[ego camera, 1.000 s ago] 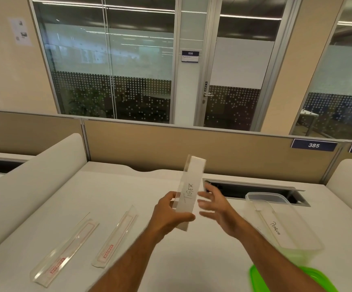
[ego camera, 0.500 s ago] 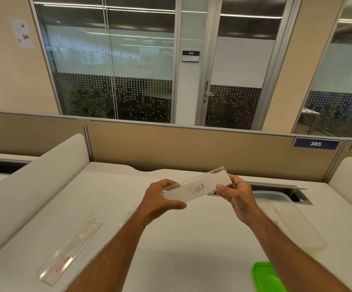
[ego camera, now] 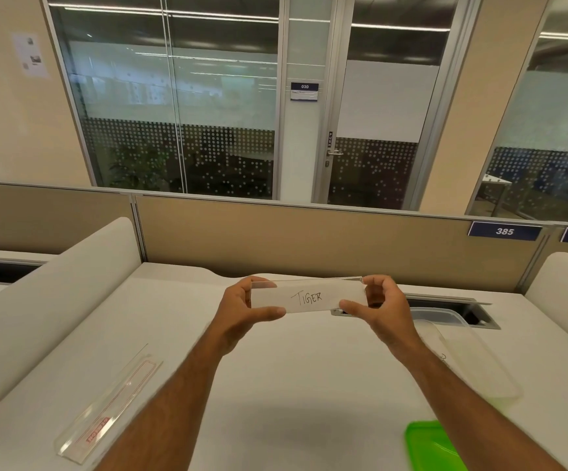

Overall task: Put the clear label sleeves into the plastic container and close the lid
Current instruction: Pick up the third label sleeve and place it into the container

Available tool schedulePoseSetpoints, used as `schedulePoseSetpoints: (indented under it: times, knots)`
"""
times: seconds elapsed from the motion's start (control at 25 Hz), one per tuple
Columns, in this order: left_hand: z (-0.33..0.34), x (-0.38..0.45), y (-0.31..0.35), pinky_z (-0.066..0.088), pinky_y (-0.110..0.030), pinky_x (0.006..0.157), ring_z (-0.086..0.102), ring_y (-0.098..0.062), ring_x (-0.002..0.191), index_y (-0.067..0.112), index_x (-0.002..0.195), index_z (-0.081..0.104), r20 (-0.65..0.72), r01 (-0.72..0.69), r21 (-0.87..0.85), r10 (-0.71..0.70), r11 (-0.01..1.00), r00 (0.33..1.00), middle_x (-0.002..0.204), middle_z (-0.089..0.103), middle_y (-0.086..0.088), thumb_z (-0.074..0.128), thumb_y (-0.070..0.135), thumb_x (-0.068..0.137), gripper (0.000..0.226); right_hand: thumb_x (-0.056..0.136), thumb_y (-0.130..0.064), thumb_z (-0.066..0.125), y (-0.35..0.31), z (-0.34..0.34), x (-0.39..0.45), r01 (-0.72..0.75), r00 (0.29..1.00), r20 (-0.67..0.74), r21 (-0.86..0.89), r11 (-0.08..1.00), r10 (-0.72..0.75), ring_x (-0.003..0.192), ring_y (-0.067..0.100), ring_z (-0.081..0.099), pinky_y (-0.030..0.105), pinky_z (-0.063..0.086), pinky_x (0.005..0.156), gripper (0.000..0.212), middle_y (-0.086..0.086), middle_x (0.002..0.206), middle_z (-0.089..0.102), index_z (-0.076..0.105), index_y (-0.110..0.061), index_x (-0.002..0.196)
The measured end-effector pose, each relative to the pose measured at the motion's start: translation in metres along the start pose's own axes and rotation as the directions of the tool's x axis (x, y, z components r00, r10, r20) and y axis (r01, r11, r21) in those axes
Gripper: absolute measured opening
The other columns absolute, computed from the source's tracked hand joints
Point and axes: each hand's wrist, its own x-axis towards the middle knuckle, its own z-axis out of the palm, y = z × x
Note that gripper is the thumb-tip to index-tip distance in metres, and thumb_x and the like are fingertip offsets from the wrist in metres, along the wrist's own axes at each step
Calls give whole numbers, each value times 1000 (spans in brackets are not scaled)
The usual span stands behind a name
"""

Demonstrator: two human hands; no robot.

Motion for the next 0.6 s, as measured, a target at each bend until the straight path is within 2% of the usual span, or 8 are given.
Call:
schedulePoseSetpoints:
  times: [0.04, 0.12, 0.24, 0.32, 0.4, 0.48, 0.6]
  knots:
    - [-1, 0, -1, 56, -25, 67, 72, -23, 93, 12, 102, 67, -4, 1, -3, -1, 1000, 1000, 98, 74, -6, 94, 20, 43, 65, 52, -36, 95, -2, -3, 2, 69, 998, 16, -193, 979, -67, 86, 11, 58, 24, 51, 71, 66, -7, 96, 60, 56, -29, 105]
    - [-3, -1, -5, 56, -23, 66, 73, -19, 90, 12, 100, 68, -11, 1, -16, -2, 1000, 1000, 93, 75, 0, 94, 20, 43, 64, 48, -55, 89, -8, -8, 7, 255, 967, 137, -480, 840, -215, 97, 10, 52, 25, 49, 80, 82, -9, 108, 52, 50, -30, 115]
    - [-3, -2, -9, 56, -23, 66, 73, -19, 90, 12, 100, 67, -2, 1, -17, -1, 1000, 1000, 92, 75, 0, 94, 20, 44, 62, 51, -72, 78, -23, -18, 18, 477, 879, 341, -646, 597, -333, 116, 15, 47, 35, 42, 99, 101, -5, 129, 48, 42, -28, 134]
    - [2, -3, -10, 57, -25, 67, 72, -23, 92, 13, 100, 67, 22, 10, 5, -11, 1000, 1000, 96, 73, -6, 93, 21, 46, 60, 52, -79, 71, -34, -17, 24, 555, 831, 493, -695, 458, -258, 121, 15, 45, 36, 37, 104, 105, -7, 137, 48, 36, -33, 140]
    - [13, -4, -12, 58, -27, 68, 71, -24, 94, 15, 102, 66, 64, 16, 42, -19, 999, 998, 100, 71, -8, 93, 21, 52, 58, 48, -81, 69, -42, -8, 25, 576, 799, 594, -712, 401, -94, 112, 11, 52, 28, 43, 96, 102, -12, 128, 56, 38, -40, 137]
    - [25, -5, -16, 58, -27, 69, 70, -24, 95, 17, 105, 65, 107, 24, 76, -32, 997, 994, 103, 68, -7, 92, 22, 55, 57, 46, -79, 68, -42, 6, 22, 588, 766, 642, -721, 367, 33, 95, 10, 58, 27, 51, 81, 93, -14, 110, 63, 41, -45, 128]
    - [36, -6, -22, 59, -29, 71, 67, -27, 96, 19, 108, 63, 166, 50, 124, -71, 991, 984, 105, 65, -6, 91, 25, 57, 59, 47, -76, 68, -33, 21, 16, 583, 729, 676, -695, 420, 107, 77, 5, 58, 24, 51, 62, 79, -16, 88, 58, 46, -46, 116]
